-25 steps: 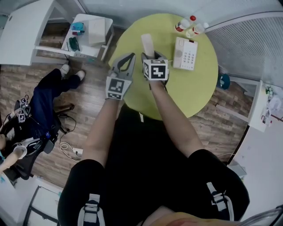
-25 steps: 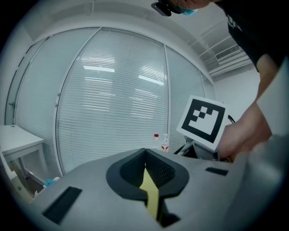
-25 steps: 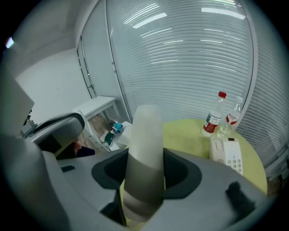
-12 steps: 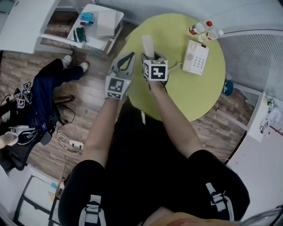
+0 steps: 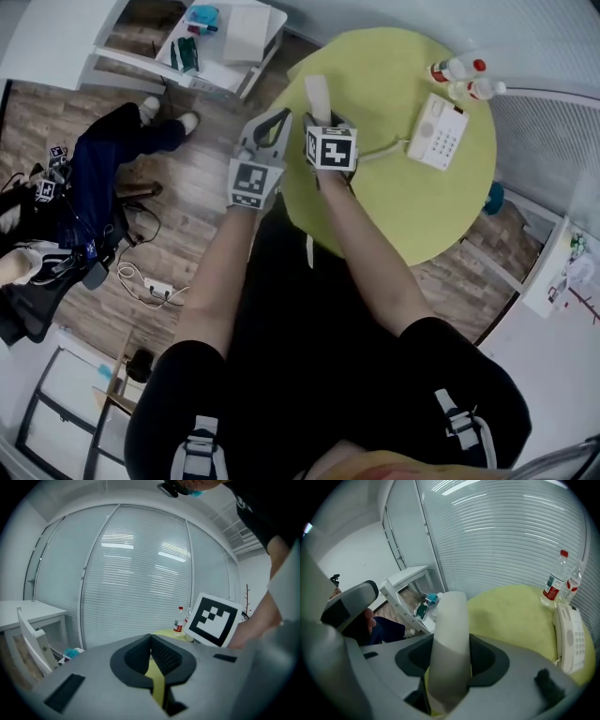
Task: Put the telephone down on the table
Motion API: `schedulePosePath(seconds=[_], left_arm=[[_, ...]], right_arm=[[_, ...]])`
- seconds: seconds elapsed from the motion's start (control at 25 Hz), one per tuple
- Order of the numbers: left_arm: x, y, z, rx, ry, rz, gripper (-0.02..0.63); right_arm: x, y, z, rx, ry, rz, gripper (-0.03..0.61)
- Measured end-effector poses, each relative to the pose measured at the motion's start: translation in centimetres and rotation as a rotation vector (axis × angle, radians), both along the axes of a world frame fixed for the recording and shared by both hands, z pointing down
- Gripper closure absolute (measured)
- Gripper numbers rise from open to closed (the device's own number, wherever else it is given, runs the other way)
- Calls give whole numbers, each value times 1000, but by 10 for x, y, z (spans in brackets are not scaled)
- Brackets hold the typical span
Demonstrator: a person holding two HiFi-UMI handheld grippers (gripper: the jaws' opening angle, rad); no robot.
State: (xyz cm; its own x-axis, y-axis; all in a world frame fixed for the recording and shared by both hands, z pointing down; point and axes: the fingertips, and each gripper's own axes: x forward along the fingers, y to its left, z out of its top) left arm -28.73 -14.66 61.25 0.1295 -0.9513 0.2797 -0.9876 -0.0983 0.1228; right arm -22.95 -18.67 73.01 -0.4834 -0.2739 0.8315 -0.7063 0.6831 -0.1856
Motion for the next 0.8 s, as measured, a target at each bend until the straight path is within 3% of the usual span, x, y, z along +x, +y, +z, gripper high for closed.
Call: schedulePosePath(seconds=[0.8], left_arm=[[-18, -5, 41, -49, 35, -18, 601]], right_arm=[[-7, -7, 73, 7, 106, -3, 359]])
